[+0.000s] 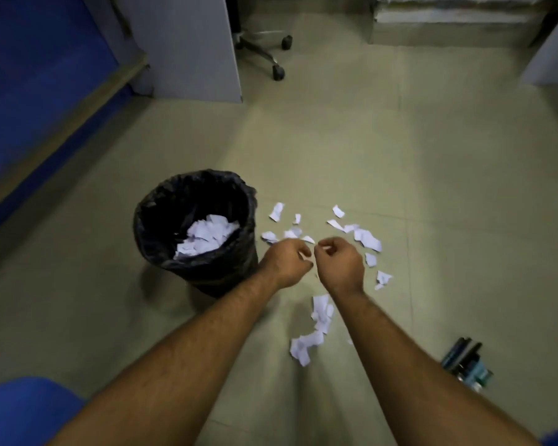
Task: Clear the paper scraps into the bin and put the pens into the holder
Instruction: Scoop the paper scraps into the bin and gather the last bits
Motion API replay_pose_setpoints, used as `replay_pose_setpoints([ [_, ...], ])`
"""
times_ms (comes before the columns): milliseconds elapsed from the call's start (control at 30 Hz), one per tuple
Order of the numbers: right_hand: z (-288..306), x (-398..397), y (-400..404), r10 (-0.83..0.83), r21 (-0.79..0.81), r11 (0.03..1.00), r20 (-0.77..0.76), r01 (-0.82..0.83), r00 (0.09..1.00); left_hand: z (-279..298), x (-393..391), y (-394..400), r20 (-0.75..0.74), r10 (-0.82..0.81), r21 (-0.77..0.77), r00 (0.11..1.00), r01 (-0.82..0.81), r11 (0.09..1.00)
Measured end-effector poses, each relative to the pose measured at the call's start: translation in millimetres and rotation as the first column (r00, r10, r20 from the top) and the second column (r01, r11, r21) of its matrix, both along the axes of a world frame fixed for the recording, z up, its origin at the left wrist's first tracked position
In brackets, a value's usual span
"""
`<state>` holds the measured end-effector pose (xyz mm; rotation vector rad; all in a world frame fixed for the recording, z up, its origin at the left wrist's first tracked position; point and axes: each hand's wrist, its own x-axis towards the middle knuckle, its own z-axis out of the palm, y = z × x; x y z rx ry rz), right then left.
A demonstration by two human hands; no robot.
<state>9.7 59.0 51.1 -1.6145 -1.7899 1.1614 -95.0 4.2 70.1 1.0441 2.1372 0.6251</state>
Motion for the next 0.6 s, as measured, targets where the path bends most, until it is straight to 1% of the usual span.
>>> replay_pose_setpoints([
  [67,-42.1,32.8,-12.0,0.007,-0.073,0.997,0.122,0.002,0.992,-39.3,31.7,-11.2,-0.046,-0.105,-0.157,0.993,0.096,0.983],
  [133,-80.3,60.9,-27.8,0.045,-0.134,0.991,0.234,-0.014,0.971,-72.8,58.9,-28.1,-0.049,-0.186,-0.271,0.981,0.166,0.948],
  [167,-92.7,70.4,-35.0,0.071,-0.131,0.991,0.318,-0.031,0.946,-83.0,68.0,-37.6,-0.058,-0.215,-0.310,0.975,0.187,0.932],
  [200,-104.3,79.8,-42.9,0.095,-0.123,0.991,0.437,-0.045,0.894,-94.8,76.1,-47.3,-0.080,-0.250,-0.363,0.965,0.205,0.909],
  [233,-113.7,88.0,-49.7,0.106,-0.122,0.992,0.559,-0.045,0.823,-104.6,83.5,-54.6,-0.117,-0.282,-0.424,0.952,0.209,0.881],
  [267,-122.2,95.7,-56.0,0.111,-0.129,0.991,0.636,-0.037,0.763,-113.6,91.2,-60.7,-0.165,-0.299,-0.480,0.940,0.189,0.857],
  [300,-131.7,102.7,-62.0,0.105,-0.147,0.989,0.657,-0.009,0.746,-122.2,97.9,-66.2,-0.203,-0.299,-0.510,0.932,0.160,0.845],
  [333,-139.4,106.7,-66.8,0.083,-0.151,0.988,0.647,0.021,0.758,-127.5,101.8,-69.7,-0.239,-0.289,-0.513,0.927,0.132,0.848],
  [367,-148.3,110.7,-71.8,0.064,-0.150,0.988,0.625,0.040,0.778,-135.4,106.2,-72.5,-0.257,-0.246,-0.483,0.935,0.097,0.870],
  [400,-154.0,111.5,-74.1,0.049,-0.135,0.990,0.593,0.040,0.804,-141.5,109.1,-73.4,-0.247,-0.167,-0.425,0.955,0.048,0.904],
  [467,-164.2,107.5,-74.9,0.040,-0.091,0.996,0.502,0.007,0.864,-150.4,116.3,-68.2,-0.145,0.003,-0.284,0.989,-0.045,0.958],
  [500,-166.0,102.7,-72.4,0.033,-0.069,0.998,0.424,-0.005,0.905,-152.1,119.4,-61.8,-0.098,0.068,-0.225,0.993,-0.088,0.970],
  [567,-171.0,93.0,-64.7,0.013,-0.014,1.000,0.272,-0.010,0.962,-154.1,119.7,-46.3,-0.008,0.155,-0.156,0.988,-0.154,0.976],
  [600,-172.2,89.6,-57.7,0.020,-0.006,1.000,0.224,-0.019,0.974,-153.8,117.2,-37.7,0.005,0.169,-0.119,0.986,-0.167,0.979],
])
